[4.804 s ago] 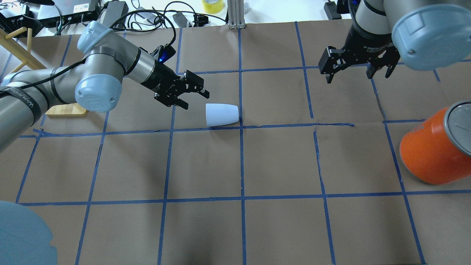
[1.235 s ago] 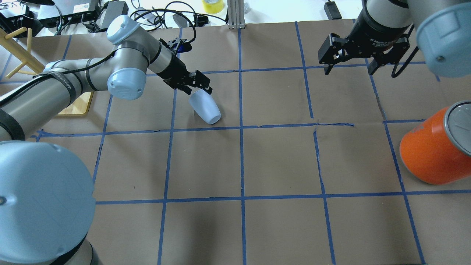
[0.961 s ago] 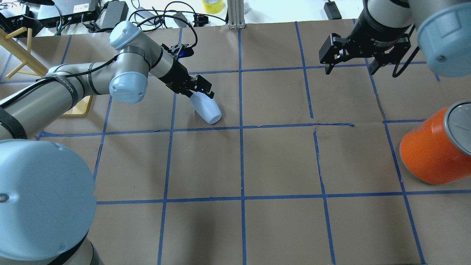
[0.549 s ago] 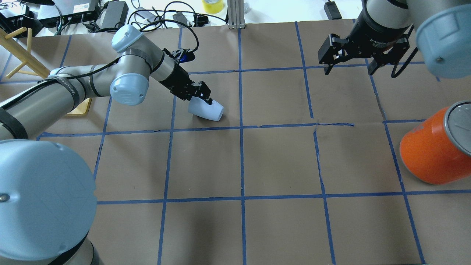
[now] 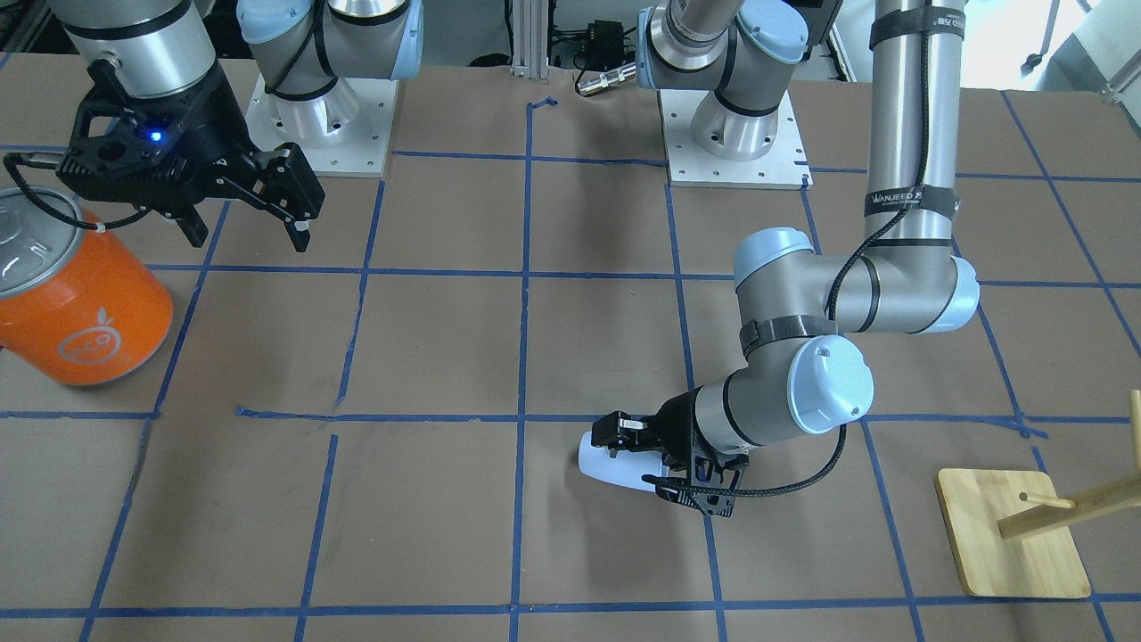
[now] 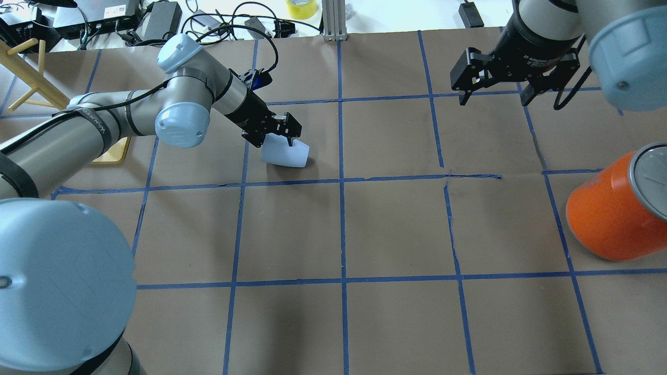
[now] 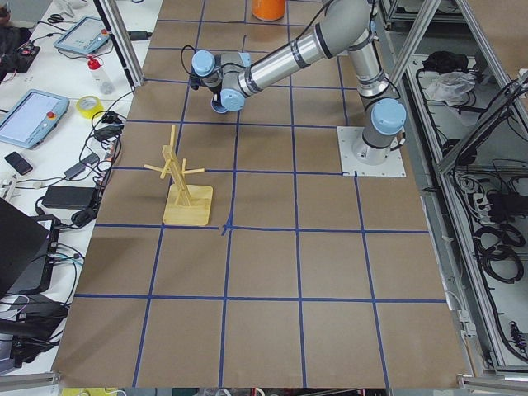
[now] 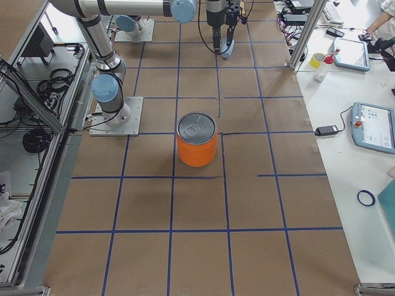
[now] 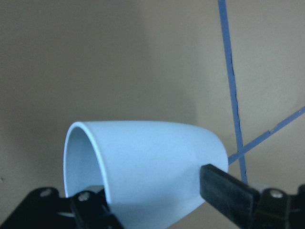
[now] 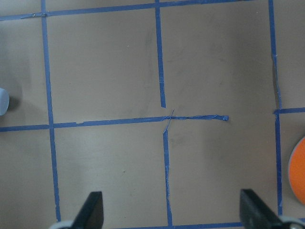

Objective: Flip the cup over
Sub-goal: 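Lift the upright cup off the table with the left gripper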

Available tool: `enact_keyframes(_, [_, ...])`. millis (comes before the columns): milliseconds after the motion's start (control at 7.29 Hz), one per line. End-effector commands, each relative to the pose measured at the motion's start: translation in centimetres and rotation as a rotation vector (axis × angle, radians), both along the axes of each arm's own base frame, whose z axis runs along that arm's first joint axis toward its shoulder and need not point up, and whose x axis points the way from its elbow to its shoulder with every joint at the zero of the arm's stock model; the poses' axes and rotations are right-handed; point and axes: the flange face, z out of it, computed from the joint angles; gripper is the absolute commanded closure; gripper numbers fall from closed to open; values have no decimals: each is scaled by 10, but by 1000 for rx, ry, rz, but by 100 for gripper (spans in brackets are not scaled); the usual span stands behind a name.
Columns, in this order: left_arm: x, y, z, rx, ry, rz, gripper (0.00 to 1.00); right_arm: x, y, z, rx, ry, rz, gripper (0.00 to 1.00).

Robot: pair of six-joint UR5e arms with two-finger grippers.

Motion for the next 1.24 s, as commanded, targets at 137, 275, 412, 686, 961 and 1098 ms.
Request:
enact_keyframes(137, [2,-2,13,23,-34,104,100,0,0,-1,1,-2,0,0])
enact_keyframes(275, [-4,-1,18,26,-91,128,100,-1,0,0,0,-2,-1,0])
enact_keyframes(412, [-23,5,24,19,-126,118,100,0,0,-1,1,-2,0,0])
enact_keyframes(686, [-25,1,38,-20,-263,129,100,0,0,0,0,-2,-1,0])
enact_keyframes(961, [-13,-21,99,-151,-392,136,100,0,0,0,0,-2,0,0])
enact_keyframes(1098, [-6,-36,127,-232,-404,118,100,0,0,-1,1,-2,0,0])
